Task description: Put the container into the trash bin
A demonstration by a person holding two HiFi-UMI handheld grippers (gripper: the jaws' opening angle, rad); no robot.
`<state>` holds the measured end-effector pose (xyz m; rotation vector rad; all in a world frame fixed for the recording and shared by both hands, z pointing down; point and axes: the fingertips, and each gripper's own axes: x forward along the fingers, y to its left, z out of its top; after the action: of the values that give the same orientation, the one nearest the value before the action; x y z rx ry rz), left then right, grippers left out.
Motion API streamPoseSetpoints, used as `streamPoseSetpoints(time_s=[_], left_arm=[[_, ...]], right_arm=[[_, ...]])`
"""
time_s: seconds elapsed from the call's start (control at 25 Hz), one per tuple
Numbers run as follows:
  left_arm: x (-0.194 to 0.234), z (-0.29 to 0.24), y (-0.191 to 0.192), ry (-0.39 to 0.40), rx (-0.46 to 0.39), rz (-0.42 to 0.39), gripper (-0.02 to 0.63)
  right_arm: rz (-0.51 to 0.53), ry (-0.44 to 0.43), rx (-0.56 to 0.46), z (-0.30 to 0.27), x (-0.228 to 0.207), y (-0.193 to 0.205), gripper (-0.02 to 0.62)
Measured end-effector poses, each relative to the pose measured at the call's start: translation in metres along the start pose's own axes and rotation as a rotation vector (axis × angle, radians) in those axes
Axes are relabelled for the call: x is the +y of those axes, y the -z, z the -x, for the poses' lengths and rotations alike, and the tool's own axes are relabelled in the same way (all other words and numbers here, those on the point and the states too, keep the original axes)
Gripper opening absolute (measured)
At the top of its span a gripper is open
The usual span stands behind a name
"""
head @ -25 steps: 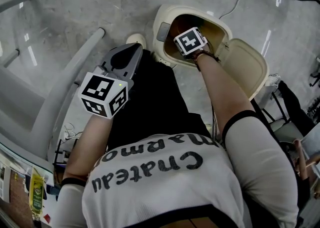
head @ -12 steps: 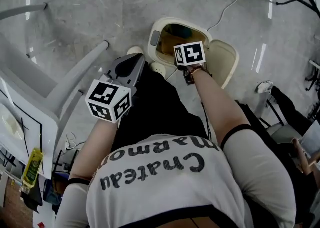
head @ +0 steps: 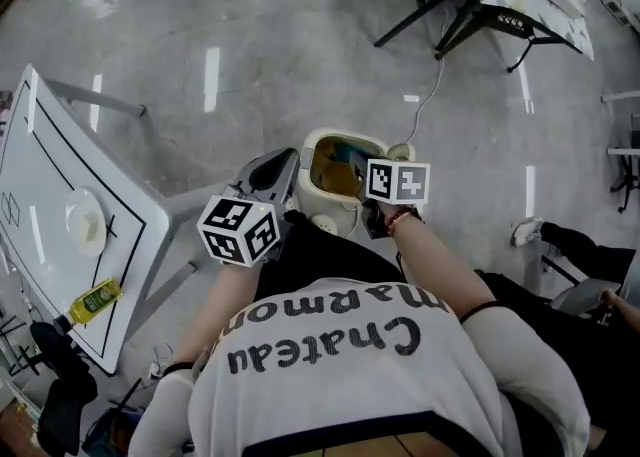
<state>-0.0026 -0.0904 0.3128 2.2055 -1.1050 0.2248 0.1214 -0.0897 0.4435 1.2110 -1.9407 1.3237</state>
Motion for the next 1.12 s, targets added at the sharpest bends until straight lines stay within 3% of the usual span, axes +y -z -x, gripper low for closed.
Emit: streamPoseSetpoints(time_s=[0.16,0.4,0.72,0.88,1.12], left_arm=[[-0.026,0.007,-0.064,0.02,-0.131,-0.066,0.023],[-0.069,0.031,-0.122,0.034,-0.246,-0.125,0.023],[-0.105,0.057,-0.188,0.077,-0.381,-0.234,0.023],[-0.114,0.067,-0.211,0.091,-0.427,-0.262,0.023],[-0.115,0.075,-0.221,0.099,-0.455,-0.277,0.023]], right_arm=[[0.018,-0.072,-0.216,0.061,0.031,-0.067,0.034],[0.074,-0.181,-0.469,0.157,0.08,-0.14,0.034],[0.195,-0.22,-0.76,0.262,0.127,-0.214,0.034],[0.248,-0.205,-0.84,0.292,0.141,-0.231,0.034],[0.263,-0.188,-0.848,0.294,0.144,-0.233,0.034]])
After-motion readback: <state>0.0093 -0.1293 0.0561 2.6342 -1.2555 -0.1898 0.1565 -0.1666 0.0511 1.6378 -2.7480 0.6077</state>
